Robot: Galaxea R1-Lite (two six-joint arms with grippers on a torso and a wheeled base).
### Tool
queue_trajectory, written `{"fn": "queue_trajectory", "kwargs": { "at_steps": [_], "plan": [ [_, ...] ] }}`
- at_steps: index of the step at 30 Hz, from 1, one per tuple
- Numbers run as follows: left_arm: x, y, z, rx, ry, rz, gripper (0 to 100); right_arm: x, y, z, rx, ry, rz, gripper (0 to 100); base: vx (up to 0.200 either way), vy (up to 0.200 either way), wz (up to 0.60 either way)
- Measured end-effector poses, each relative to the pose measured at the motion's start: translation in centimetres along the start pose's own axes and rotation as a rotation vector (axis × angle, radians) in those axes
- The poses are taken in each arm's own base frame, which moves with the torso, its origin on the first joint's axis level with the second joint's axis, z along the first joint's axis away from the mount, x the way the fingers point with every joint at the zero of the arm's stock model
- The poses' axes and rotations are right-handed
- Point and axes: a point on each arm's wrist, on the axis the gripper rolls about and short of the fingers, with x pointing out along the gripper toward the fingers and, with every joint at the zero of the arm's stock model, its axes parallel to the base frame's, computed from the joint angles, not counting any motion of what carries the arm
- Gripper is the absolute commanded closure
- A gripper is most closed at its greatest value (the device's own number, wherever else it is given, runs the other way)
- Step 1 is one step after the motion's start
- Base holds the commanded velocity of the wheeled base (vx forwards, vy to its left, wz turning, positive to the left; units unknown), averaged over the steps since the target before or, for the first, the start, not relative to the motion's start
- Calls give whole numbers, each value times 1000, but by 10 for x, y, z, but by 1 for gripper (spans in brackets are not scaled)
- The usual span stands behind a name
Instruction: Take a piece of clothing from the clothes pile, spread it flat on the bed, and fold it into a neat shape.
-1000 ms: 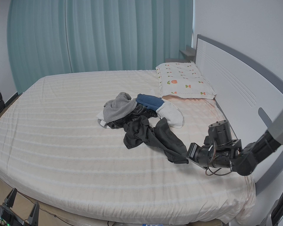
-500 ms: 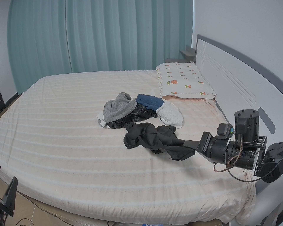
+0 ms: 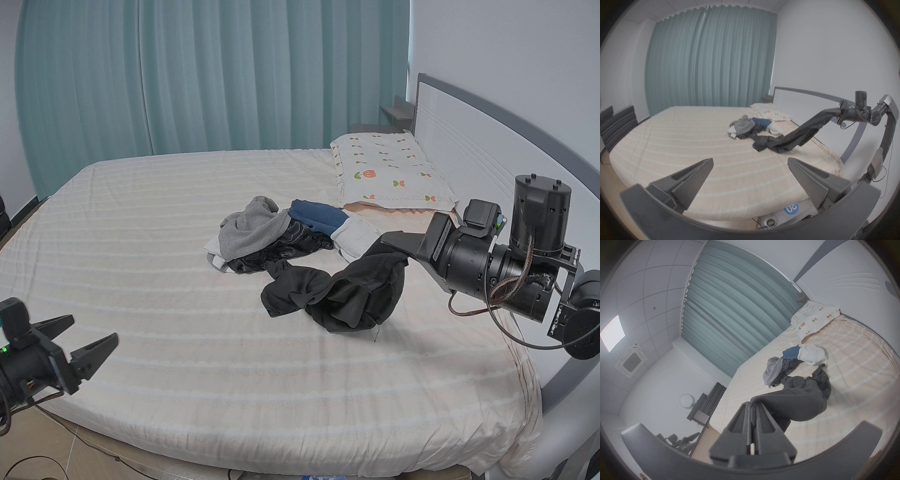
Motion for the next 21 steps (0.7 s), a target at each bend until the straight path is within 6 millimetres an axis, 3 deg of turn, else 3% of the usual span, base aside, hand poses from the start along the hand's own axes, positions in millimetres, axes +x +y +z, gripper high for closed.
{"fn": "queue_trajectory", "kwargs": {
  "at_steps": [6,12,21],
  "plan": [
    [63,-3,0,-33,113,-61,0,2,11,6,-19,-21,35,100,0,0,0],
    [128,-16,-13,-51,164,-107,0,4,19,8,-30,-28,56,100,0,0,0],
    [225,-62,-43,-32,178,-151,0,5,23,9,-39,-34,68,100,0,0,0]
  ]
}}
